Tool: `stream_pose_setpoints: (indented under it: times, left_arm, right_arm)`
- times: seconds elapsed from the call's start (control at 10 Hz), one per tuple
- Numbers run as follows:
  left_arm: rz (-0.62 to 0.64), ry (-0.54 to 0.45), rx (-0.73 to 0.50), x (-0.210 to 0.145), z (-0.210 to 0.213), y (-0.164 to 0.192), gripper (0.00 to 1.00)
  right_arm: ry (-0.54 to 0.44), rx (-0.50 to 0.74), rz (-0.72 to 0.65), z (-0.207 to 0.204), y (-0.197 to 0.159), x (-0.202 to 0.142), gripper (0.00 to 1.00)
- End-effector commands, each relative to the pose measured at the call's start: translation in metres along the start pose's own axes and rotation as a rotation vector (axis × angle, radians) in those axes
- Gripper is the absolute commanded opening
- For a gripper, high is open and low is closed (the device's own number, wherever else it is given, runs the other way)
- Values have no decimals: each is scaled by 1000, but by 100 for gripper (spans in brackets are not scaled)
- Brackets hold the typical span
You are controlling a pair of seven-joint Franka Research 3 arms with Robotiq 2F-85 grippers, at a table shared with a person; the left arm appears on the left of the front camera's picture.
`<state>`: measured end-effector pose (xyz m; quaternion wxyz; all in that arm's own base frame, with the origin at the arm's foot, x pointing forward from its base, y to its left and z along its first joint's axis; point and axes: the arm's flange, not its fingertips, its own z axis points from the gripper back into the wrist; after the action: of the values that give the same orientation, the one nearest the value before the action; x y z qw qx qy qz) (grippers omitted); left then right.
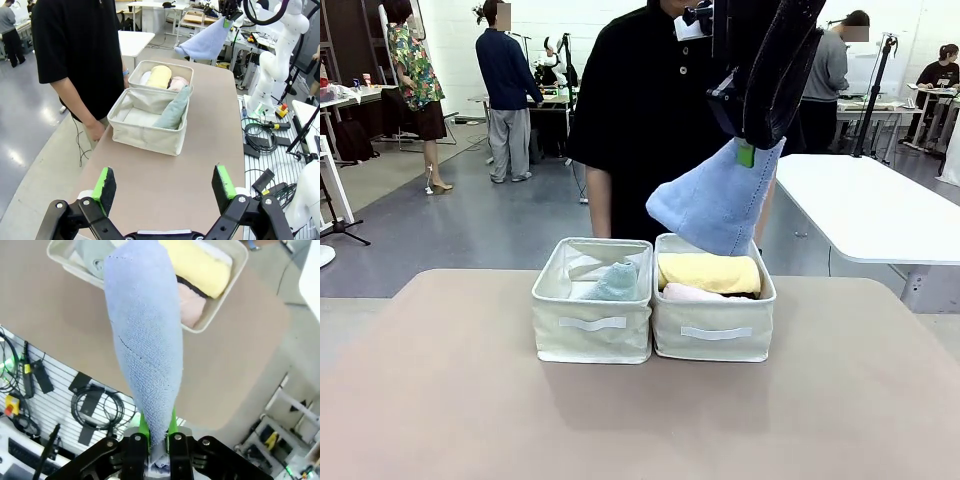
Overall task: Sort the towels based on their folding style.
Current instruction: Pick up another triangle-folded towel from the table and place it in the left Fabric basket.
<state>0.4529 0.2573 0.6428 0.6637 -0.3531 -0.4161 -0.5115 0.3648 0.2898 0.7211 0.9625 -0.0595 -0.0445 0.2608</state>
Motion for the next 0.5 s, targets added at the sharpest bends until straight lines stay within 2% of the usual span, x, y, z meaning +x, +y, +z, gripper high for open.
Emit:
stream_pose_setpoints:
  times: [0.0,0.1,0.4]
  left_arm:
    - [-1,-4,-3,1,2,-1,100]
    - [-1,-4,-3,1,2,-1,100]
    - [-1,-4,-3,1,2,-1,100]
  right_arm:
    - [-5,3,38,-2,0,4,15]
    - [-64,-48,233,2,-1,13,15]
    - [-104,-114,502,21,11,74,15]
